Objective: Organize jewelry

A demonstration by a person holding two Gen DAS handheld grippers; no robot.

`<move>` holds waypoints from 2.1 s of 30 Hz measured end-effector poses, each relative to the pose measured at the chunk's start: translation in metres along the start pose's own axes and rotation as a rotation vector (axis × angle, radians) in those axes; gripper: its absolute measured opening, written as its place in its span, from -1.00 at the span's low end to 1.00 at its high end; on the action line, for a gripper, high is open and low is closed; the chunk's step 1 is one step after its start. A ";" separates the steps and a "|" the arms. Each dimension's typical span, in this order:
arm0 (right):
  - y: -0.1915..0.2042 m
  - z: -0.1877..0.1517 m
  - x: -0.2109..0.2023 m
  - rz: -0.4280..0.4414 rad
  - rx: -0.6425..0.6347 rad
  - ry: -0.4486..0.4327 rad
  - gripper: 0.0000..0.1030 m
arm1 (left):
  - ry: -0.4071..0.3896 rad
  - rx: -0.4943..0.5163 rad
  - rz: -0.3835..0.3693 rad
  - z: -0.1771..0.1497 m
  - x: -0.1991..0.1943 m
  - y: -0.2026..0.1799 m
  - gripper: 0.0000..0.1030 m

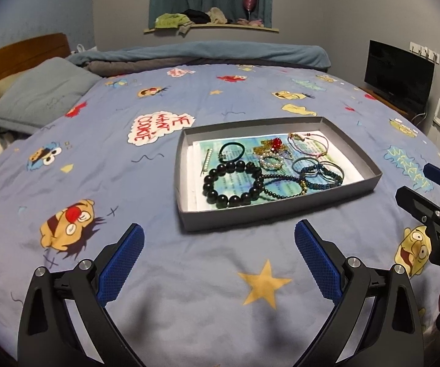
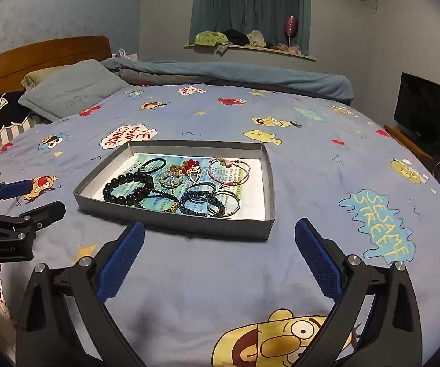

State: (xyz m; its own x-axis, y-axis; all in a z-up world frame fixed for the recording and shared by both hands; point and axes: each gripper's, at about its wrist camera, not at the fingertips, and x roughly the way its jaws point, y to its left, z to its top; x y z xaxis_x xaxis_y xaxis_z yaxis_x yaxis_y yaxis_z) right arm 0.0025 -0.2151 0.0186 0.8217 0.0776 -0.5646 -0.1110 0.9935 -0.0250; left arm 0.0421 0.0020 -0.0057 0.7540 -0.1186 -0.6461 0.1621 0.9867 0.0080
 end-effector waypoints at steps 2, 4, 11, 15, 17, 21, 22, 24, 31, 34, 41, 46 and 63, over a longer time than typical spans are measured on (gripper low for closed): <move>-0.001 -0.002 0.001 -0.001 0.003 0.000 0.89 | -0.004 0.006 0.002 0.001 0.000 -0.001 0.90; -0.002 -0.003 0.003 -0.001 0.008 0.002 0.89 | -0.014 0.009 0.001 0.002 0.000 -0.003 0.90; -0.007 -0.005 0.005 0.025 0.038 0.014 0.89 | -0.031 0.027 0.014 0.003 -0.002 -0.010 0.90; -0.010 -0.006 0.002 0.028 0.050 0.008 0.89 | -0.041 0.029 0.023 0.004 -0.004 -0.012 0.90; -0.010 -0.006 0.000 0.026 0.051 0.005 0.89 | -0.040 0.027 0.022 0.004 -0.004 -0.012 0.90; -0.010 -0.006 -0.001 0.027 0.052 0.000 0.89 | -0.038 0.029 0.022 0.004 -0.004 -0.012 0.90; -0.010 -0.006 -0.001 0.025 0.052 -0.001 0.89 | -0.037 0.029 0.021 0.004 -0.004 -0.012 0.90; -0.010 -0.006 -0.001 0.027 0.053 0.001 0.89 | -0.036 0.029 0.018 0.004 -0.004 -0.012 0.90; -0.007 -0.006 -0.002 0.028 0.049 0.000 0.89 | -0.035 0.036 0.012 0.003 -0.004 -0.014 0.90; -0.007 -0.005 -0.002 0.027 0.049 -0.002 0.89 | -0.035 0.035 0.006 0.002 -0.006 -0.014 0.90; -0.006 -0.005 -0.001 0.025 0.049 -0.001 0.89 | -0.037 0.034 0.007 0.002 -0.007 -0.014 0.90; -0.005 -0.004 0.001 0.023 0.048 0.000 0.89 | -0.039 0.035 0.004 0.002 -0.007 -0.014 0.90; -0.005 -0.006 -0.001 0.027 0.050 0.001 0.89 | -0.039 0.042 0.008 0.000 -0.005 -0.017 0.90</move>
State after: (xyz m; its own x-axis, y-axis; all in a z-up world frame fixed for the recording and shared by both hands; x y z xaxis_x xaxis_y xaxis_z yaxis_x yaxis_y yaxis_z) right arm -0.0012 -0.2205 0.0142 0.8183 0.1040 -0.5653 -0.1050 0.9940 0.0309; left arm 0.0352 -0.0146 -0.0024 0.7796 -0.1160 -0.6154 0.1822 0.9822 0.0457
